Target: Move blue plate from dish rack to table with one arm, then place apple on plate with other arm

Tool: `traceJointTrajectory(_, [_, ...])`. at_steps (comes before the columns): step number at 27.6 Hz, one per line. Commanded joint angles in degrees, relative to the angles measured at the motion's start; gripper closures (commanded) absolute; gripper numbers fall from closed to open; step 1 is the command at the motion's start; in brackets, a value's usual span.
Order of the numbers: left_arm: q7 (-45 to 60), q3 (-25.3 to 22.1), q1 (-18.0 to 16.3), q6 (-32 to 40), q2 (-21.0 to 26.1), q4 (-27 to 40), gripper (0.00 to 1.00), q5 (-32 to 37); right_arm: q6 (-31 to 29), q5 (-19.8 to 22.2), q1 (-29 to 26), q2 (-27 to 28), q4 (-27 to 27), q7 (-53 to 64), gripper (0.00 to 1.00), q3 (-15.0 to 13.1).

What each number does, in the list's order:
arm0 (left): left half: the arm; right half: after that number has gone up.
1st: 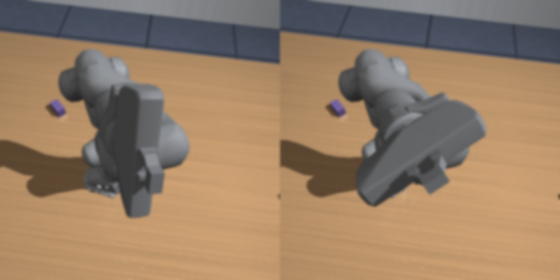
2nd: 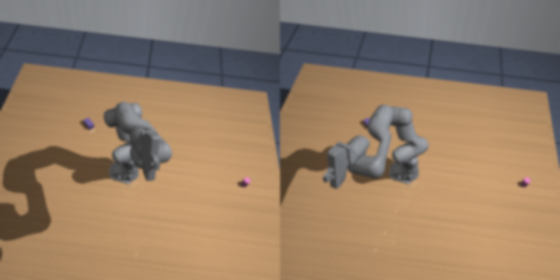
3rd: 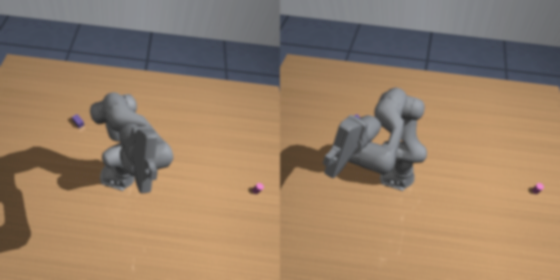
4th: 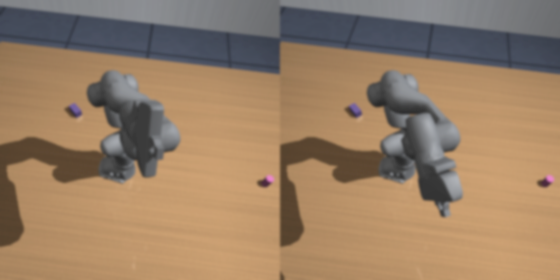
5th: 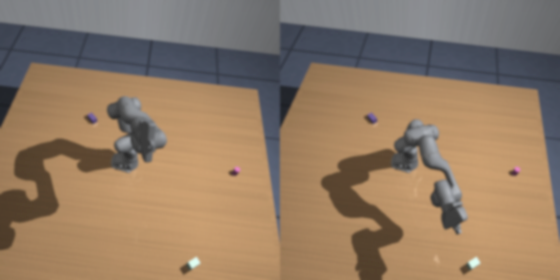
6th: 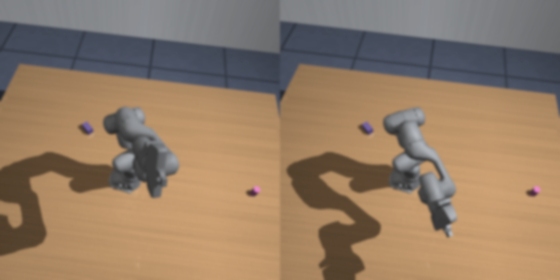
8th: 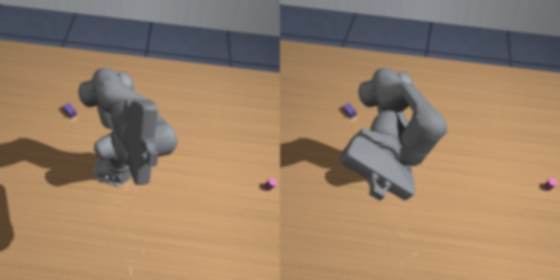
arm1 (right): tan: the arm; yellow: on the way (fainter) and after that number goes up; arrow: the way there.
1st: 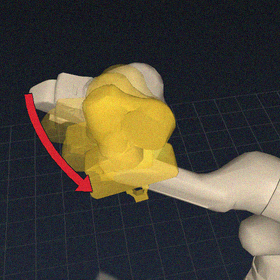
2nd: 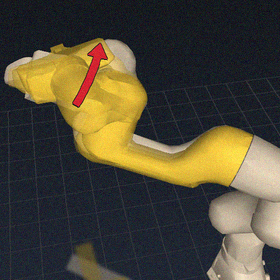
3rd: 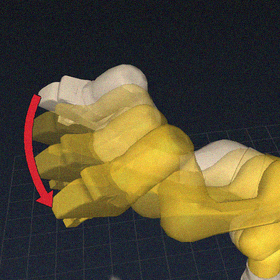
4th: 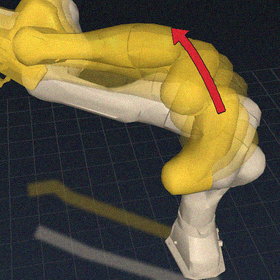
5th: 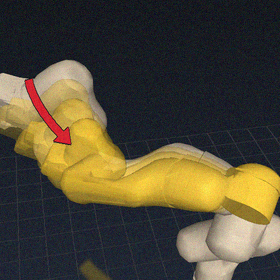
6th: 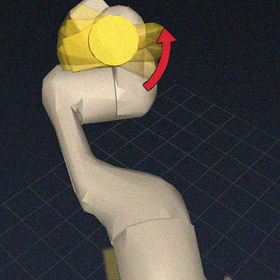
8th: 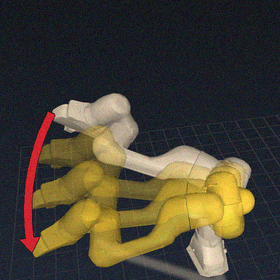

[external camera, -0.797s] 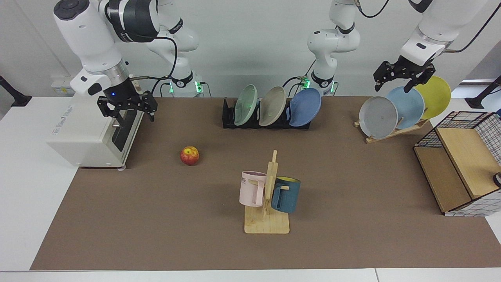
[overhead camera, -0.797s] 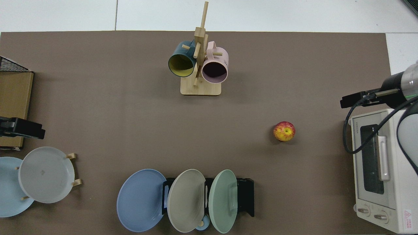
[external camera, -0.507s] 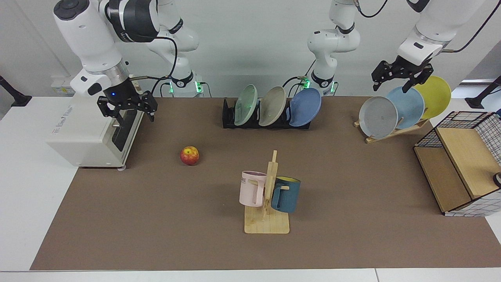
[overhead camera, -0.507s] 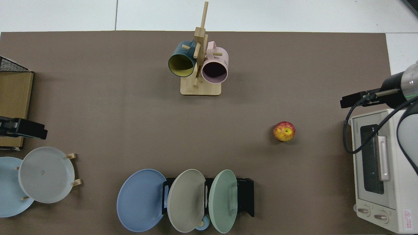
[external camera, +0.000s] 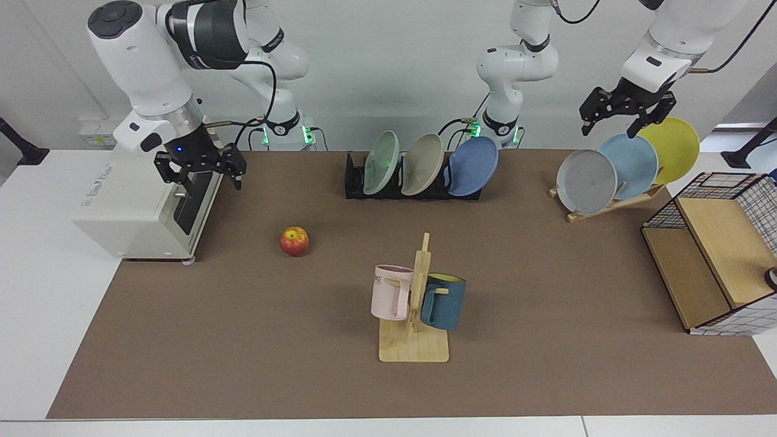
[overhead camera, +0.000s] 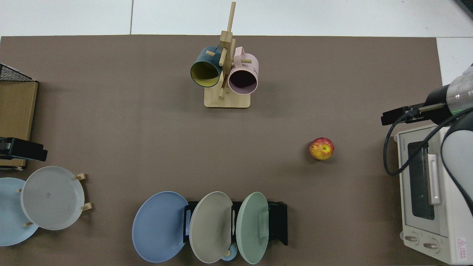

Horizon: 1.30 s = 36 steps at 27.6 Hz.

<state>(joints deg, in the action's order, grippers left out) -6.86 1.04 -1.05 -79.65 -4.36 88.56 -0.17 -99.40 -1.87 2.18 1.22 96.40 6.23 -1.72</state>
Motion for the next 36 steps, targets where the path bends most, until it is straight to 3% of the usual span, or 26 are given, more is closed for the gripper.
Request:
traceJointTrajectory(1, [0.26,0.01,-0.27,1.43,-1.26,0.74,0.00,-0.62,-4.65,-0.42,0.54,-1.13,5.45,0.72,0.00,0.93])
traceJointTrajectory(9, [4.92,4.31,0.96,-0.59,-6.79,9.34,0.00,-0.62,-11.94,0.02,5.99,-0.70,12.84,-9.13,0.00,0.84])
traceJointTrajectory(20, [10.90,13.72,0.52,-8.68,-18.40,30.52,0.00,-0.54,-26.00,0.55,9.42,-0.43,25.23,-12.56,0.00,0.84])
traceJointTrajectory(25, [14.23,19.52,0.08,-11.65,-20.07,37.99,0.01,1.66,-29.00,0.64,9.60,0.44,28.31,-12.56,0.00,0.84])
traceJointTrajectory(36, [19.86,21.90,0.52,-20.36,-21.48,49.77,0.03,1.66,-36.47,2.48,10.22,4.92,31.30,-14.14,0.00,0.75])
